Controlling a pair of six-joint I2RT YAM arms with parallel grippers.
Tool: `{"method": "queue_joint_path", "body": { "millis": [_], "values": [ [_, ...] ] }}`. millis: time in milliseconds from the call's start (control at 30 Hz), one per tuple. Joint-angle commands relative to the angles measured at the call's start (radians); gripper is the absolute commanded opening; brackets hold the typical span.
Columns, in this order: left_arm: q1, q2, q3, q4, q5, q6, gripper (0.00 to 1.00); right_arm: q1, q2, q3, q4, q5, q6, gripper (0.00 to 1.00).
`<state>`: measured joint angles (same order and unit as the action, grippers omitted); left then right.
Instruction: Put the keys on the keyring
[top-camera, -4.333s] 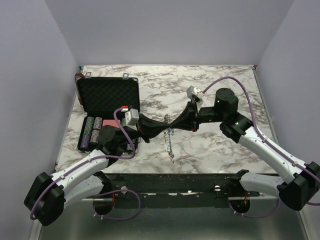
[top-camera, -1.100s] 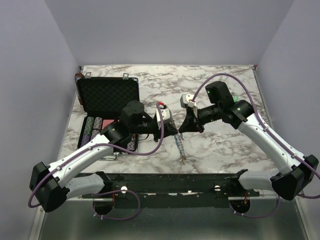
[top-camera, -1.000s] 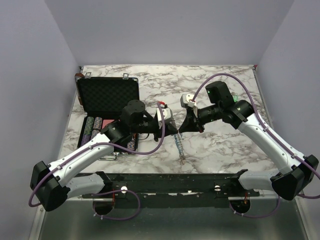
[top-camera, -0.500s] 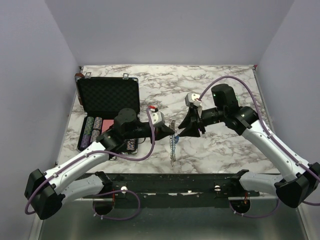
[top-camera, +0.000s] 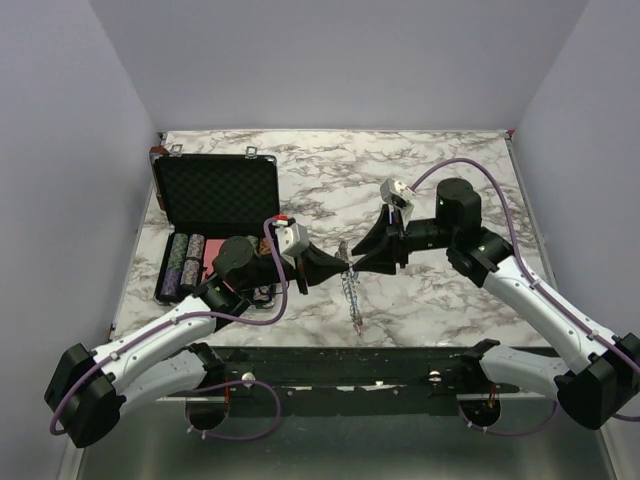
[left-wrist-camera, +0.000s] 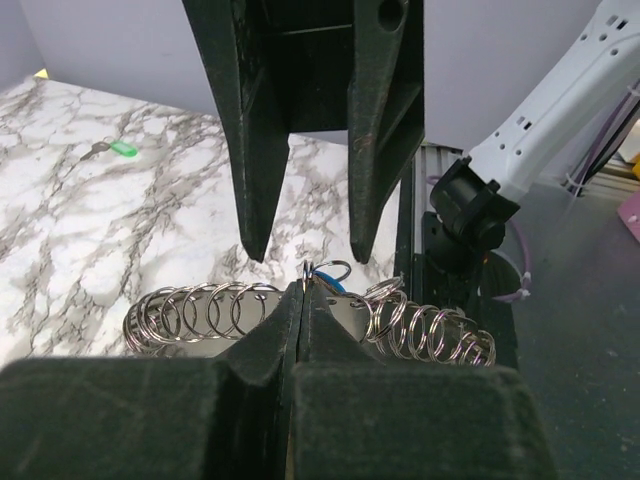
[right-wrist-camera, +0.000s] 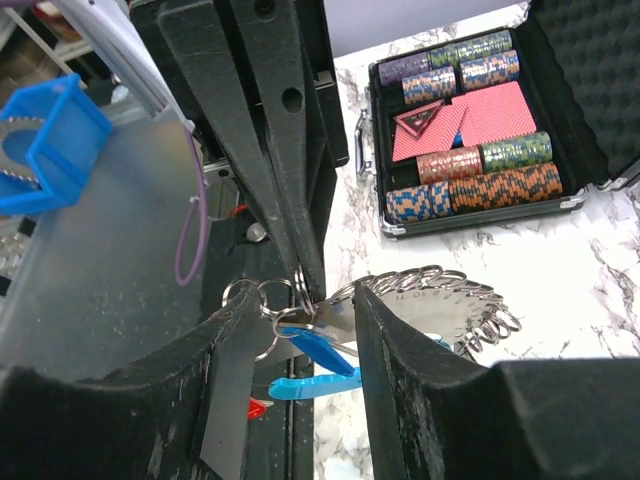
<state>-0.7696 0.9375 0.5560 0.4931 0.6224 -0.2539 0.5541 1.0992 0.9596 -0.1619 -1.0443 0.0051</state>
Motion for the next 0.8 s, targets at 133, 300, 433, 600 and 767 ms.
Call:
{"method": "queue_joint_path", "body": {
  "millis": [133,300,433,600,767],
  "values": [
    [0.003,-0.023,-0.033,0.199,-0.044,-0.096,0.0,-0.003,-0.018,-0.044,0.151,-0.026,0.147,0.43],
    [0.003,-0.022,-0.05,0.246,-0.076,-0.13,0.0,-0.003,-0.016,-0.053,0.197,-0.037,0.17,0.25],
    [0.003,-0.022,-0.062,0.272,-0.101,-0.143,0.0,-0.003,-0.022,-0.058,0.202,-0.046,0.18,0.29],
    [0.003,-0.02,-0.073,0.291,-0.095,-0.151,0.0,-0.02,-0.022,-0.041,0.254,-0.054,0.248,0.4],
    [0.01,-0.026,-0.093,0.318,-0.079,-0.16,0.0,-0.036,-0.025,-0.054,0.271,-0.074,0.271,0.28]
  ]
}}
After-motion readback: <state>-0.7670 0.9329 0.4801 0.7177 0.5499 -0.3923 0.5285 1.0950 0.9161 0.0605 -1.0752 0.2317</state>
